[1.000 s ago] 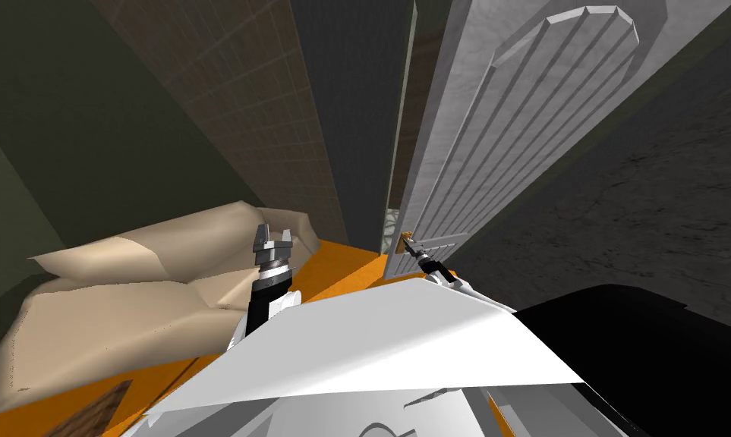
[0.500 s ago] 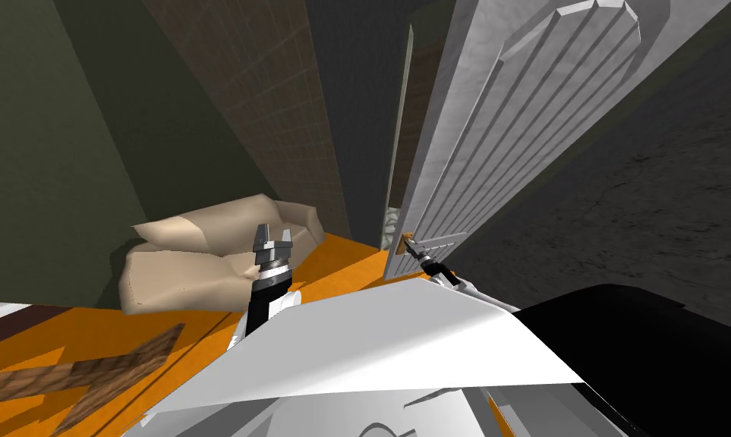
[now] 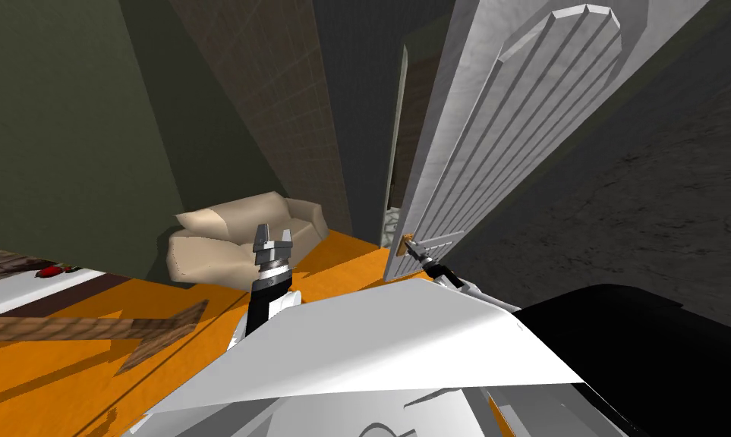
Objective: Pull the door open
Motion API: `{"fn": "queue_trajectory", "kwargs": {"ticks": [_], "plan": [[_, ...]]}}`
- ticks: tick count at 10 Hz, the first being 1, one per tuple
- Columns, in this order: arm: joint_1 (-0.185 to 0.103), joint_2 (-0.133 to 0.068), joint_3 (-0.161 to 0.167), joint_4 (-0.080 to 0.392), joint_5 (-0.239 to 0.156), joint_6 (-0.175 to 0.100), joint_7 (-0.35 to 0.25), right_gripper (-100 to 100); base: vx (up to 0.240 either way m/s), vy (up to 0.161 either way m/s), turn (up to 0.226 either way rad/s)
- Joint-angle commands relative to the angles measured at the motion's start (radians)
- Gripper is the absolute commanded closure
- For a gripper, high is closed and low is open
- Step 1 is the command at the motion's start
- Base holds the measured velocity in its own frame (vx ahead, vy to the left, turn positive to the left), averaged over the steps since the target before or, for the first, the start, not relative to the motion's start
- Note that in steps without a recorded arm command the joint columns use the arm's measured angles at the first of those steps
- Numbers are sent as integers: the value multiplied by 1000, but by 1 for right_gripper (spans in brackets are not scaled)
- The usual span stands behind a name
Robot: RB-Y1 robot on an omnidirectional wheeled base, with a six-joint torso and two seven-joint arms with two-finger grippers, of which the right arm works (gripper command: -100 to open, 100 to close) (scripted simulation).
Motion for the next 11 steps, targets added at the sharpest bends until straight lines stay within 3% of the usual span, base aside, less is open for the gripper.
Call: {"fn": "queue_trajectory", "kwargs": {"ticks": [1, 9, 11], "plan": [[0, -9, 10, 2, 6, -11, -12, 100, -184, -83, 176], [-3, -58, 59, 18, 37, -68, -76, 100, -212, -87, 133], [-4, -60, 59, 19, 37, -68, -77, 100, -129, -61, 65]]}}
